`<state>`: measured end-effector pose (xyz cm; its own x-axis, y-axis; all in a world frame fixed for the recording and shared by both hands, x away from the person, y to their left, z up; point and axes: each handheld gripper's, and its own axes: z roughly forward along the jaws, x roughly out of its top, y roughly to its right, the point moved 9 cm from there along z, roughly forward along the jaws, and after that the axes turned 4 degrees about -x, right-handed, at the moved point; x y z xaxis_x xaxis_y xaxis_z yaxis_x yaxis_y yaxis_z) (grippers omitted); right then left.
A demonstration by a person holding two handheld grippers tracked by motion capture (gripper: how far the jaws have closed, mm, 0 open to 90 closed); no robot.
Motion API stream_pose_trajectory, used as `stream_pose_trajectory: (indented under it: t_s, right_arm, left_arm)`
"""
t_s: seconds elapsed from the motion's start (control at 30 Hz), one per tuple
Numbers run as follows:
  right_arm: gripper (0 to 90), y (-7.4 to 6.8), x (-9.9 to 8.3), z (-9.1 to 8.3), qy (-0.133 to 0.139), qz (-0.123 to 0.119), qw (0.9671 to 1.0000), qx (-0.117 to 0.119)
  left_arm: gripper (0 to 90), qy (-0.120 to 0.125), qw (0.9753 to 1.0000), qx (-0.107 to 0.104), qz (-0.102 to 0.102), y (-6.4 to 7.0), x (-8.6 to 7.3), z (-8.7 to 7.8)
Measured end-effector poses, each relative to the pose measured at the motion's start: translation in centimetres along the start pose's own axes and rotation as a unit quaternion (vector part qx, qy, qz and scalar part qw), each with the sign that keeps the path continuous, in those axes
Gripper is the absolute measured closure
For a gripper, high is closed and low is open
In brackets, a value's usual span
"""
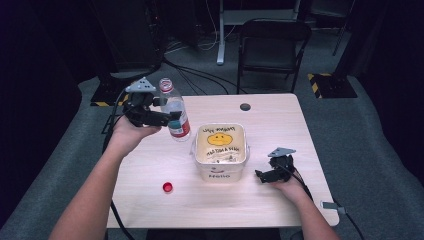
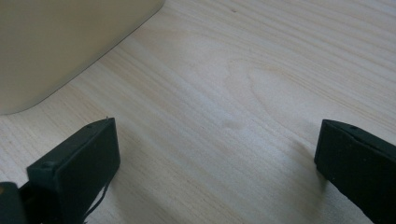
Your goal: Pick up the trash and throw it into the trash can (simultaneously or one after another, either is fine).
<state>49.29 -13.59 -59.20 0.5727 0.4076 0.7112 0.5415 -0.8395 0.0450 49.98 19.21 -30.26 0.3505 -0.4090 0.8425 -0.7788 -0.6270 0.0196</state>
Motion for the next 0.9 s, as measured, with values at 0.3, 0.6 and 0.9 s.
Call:
stream_pose_trajectory:
  t_s: [0.3, 0.6, 0.9]
  right_arm:
    - [0.0, 0.0, 0.0, 0.0, -0.001, 0.001, 1.0000, 0.001]
    - [0.0, -0.1, 0.0, 0.0, 0.000, 0.002, 1.0000, 0.001]
    - [0.0, -0.1, 0.0, 0.0, -0.002, -0.003, 1.0000, 0.005]
  left_arm:
    - [27.0, 0.000, 0.9998, -0.019, 0.007, 1.4, 1.5, 1.5]
    - [27.0, 0.002, 0.9995, -0.028, 0.012, 2.2, 2.5, 2.6]
    - [27.0, -0.004, 0.9992, -0.037, 0.017, 3.0, 3.0, 4.8]
